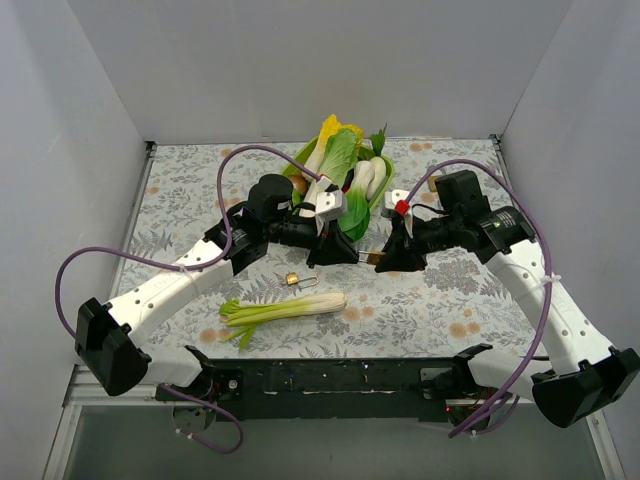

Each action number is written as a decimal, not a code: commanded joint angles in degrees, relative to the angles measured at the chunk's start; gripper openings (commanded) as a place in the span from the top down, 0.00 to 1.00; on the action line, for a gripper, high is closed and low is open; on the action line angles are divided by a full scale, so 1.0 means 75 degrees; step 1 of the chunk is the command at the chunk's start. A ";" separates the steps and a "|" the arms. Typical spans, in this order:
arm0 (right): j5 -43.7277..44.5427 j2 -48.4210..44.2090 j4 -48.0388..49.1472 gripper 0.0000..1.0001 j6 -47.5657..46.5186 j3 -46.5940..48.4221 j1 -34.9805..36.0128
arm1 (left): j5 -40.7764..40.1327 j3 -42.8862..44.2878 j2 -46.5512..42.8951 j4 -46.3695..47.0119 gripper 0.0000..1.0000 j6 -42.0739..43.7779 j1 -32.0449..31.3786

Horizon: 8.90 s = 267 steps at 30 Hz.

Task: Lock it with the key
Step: Lock the lock, then place the key at the center of the board, then place the lock at the center of the board.

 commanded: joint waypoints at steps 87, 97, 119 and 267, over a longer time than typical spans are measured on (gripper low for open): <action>-0.1213 0.0311 0.0207 0.99 0.1107 0.0035 -0.0314 | 0.0764 -0.0633 -0.0552 0.1284 1.00 -0.1684 0.0633; -0.0603 0.0417 -0.0613 0.99 0.0744 0.0036 -0.0524 | 0.0471 -0.0891 -0.0786 0.1261 1.00 -0.1533 0.0808; 0.0907 0.1728 -0.1788 0.99 -0.1603 -0.0644 -0.5866 | 0.0131 -0.0576 -0.0517 0.0453 1.00 -0.0420 0.1242; 0.5491 0.3123 0.4636 0.93 0.2126 -0.2930 -0.4720 | -0.2401 -0.0926 -0.1325 -0.2302 0.02 -0.0877 0.2203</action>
